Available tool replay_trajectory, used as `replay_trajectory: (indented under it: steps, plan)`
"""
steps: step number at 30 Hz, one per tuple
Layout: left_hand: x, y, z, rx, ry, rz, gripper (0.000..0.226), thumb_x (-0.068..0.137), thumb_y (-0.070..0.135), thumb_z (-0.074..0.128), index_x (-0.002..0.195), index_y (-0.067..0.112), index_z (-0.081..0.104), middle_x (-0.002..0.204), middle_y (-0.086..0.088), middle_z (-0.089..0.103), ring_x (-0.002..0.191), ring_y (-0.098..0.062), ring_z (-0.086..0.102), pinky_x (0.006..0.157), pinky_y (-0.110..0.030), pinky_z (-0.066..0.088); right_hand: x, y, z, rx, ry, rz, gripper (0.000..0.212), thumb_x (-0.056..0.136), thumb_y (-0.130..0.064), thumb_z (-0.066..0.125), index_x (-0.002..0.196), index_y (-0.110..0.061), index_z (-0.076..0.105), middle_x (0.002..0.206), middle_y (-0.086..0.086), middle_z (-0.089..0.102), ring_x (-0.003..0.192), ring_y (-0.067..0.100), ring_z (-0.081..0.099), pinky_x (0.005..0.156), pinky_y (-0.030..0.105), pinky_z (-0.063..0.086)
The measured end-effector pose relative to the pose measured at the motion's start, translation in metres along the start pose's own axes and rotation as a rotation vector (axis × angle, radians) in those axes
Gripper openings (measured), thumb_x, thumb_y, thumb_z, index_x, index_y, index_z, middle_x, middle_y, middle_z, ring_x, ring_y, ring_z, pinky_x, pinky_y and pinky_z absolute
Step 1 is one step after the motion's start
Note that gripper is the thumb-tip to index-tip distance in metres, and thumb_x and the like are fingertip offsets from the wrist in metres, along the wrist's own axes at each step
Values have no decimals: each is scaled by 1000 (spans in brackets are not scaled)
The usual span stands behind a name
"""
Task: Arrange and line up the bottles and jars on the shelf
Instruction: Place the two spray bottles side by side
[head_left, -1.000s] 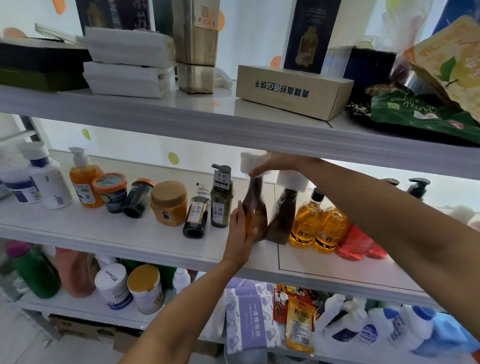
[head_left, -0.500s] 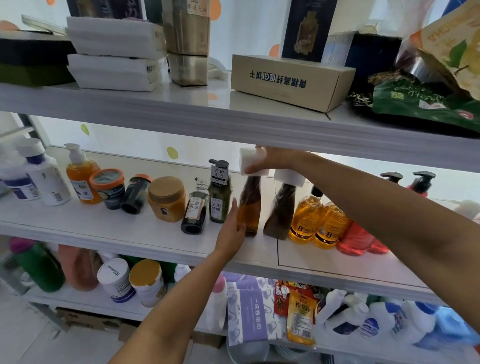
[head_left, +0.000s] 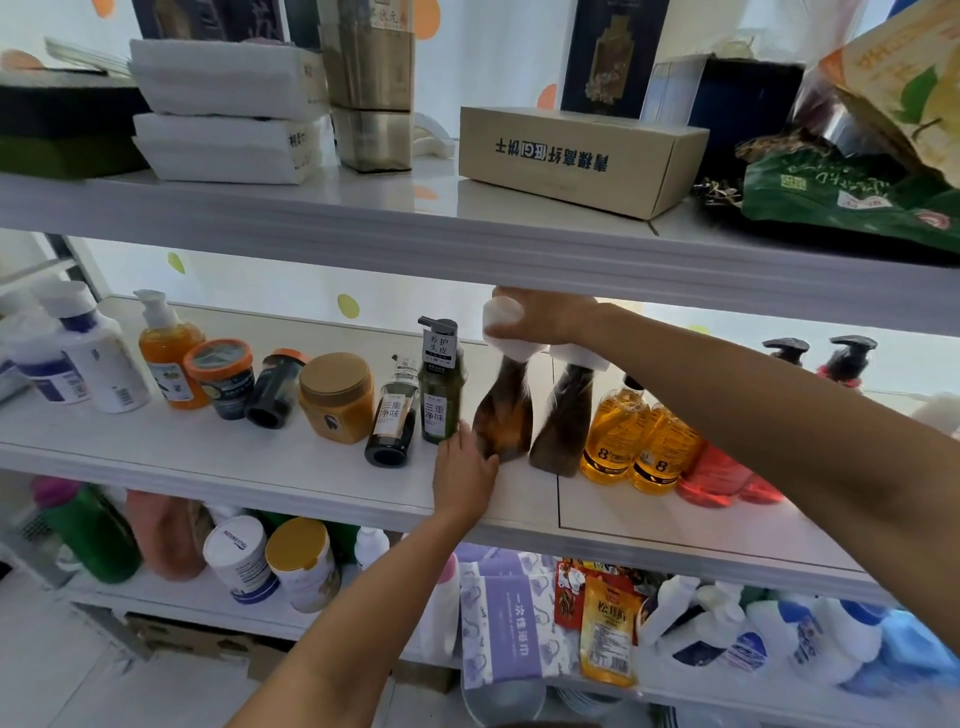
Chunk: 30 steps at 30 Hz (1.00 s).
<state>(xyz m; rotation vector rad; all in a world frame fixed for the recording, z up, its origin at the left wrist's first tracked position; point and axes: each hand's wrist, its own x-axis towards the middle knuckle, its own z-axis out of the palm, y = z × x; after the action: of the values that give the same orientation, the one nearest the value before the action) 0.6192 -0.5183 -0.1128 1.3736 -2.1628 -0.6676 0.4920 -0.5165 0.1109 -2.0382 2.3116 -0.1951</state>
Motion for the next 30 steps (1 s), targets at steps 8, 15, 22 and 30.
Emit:
replay_trajectory:
  steps: [8,15,22,30]
  plan:
    - [-1,-2,3,82,13,78,30,99,24,43,123,10,53,126,-8,56,118,-22,46,101,-32,42,6,15,-9,87,-181,72,92,68,-41,79,143,-35,26,134,4,50,114,28,51,96,44,46]
    - [2,14,-2,-129,9,7,65,95,30,50,149,12,18,139,-13,46,127,-28,45,102,-39,42,7,11,-3,81,-58,115,83,65,-54,77,131,-16,43,126,6,53,113,25,50,84,31,37]
    - [11,26,-5,-178,-1,20,67,91,36,58,145,14,26,137,-10,46,127,-26,45,101,-38,41,5,10,-10,103,-110,75,87,62,-44,82,136,-27,39,133,3,50,116,26,51,99,44,45]
    - [11,22,-14,-226,-23,71,88,79,33,71,147,14,19,140,-10,42,127,-25,45,100,-39,42,5,5,3,97,84,122,84,65,-57,76,130,-14,44,129,5,52,115,24,49,88,29,37]
